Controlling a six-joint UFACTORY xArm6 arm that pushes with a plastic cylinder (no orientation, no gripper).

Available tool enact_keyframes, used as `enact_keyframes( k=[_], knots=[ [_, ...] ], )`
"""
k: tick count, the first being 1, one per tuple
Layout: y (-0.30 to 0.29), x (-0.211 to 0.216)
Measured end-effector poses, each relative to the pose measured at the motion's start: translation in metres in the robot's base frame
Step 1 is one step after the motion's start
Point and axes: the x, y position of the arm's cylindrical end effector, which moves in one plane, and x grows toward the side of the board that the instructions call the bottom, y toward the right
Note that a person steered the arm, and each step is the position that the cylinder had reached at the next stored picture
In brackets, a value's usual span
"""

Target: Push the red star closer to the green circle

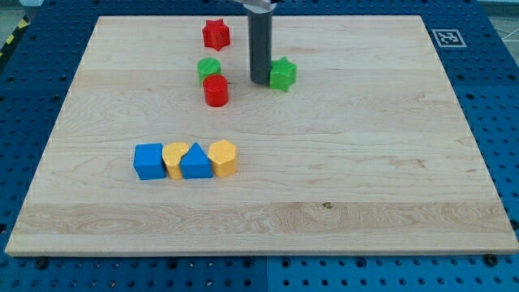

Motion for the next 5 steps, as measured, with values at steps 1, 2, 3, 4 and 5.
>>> enact_keyframes(
  k=[1, 2, 3, 4, 5],
  knots=[
    [0.002, -0.012],
    [0.002, -0.064],
    [-0.003, -0.118],
    [-0.045, -0.146],
    [-0.088, -0.15]
  ],
)
